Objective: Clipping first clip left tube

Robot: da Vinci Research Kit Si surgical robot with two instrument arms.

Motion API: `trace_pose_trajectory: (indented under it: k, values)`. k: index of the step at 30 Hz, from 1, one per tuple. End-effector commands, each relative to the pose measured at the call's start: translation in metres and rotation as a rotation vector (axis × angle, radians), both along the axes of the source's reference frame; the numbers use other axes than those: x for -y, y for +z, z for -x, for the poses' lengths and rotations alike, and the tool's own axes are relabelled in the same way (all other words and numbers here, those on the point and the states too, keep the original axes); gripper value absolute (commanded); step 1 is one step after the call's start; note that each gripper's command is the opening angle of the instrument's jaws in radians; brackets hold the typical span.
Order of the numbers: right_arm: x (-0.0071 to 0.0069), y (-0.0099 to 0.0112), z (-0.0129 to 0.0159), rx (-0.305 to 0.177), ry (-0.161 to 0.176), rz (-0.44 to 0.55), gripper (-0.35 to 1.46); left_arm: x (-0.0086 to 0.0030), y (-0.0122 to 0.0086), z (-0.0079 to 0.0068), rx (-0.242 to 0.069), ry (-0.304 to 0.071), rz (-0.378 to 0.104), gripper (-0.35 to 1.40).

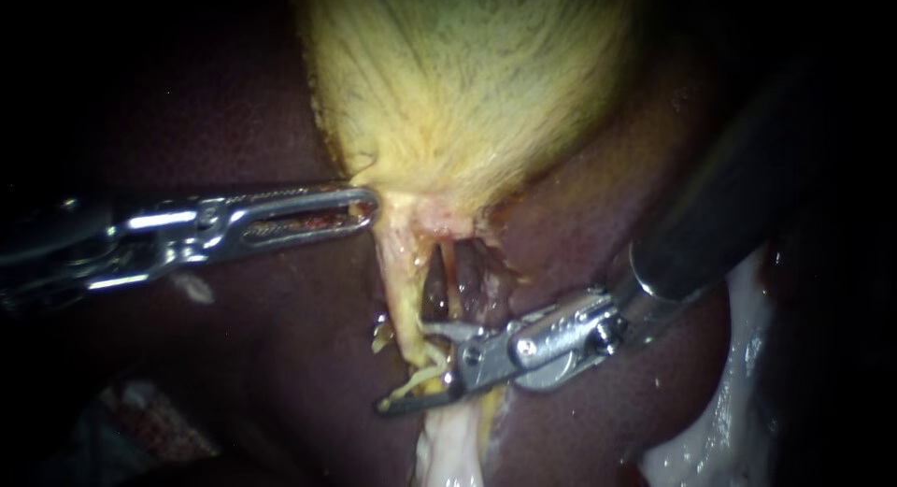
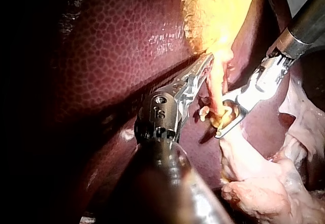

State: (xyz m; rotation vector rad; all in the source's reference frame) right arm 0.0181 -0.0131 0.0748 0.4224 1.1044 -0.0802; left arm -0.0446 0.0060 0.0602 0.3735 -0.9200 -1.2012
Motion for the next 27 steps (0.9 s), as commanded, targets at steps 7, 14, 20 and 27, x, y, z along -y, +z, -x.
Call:
trace_pose_trajectory:
  k: [7,14,20,27]
  values:
    - [-0.0008,-0.0001,0.0014,0.074,-0.011,0.004,-0.35,0.0001,0.0001,0.0000,-0.001,0.000,0.001,-0.35]
    - [-0.0007,-0.0001,0.0016,0.097,0.000,-0.028,-0.35,0.0001,0.0003,-0.0002,0.000,0.001,0.001,-0.35]
    - [-0.0006,0.0000,0.0016,0.101,0.005,-0.037,-0.35,0.0001,0.0003,-0.0001,0.000,0.001,0.001,-0.35]
    - [-0.0004,0.0001,0.0016,0.103,0.006,-0.040,-0.35,0.0000,0.0004,-0.0001,0.000,0.001,0.001,-0.35]
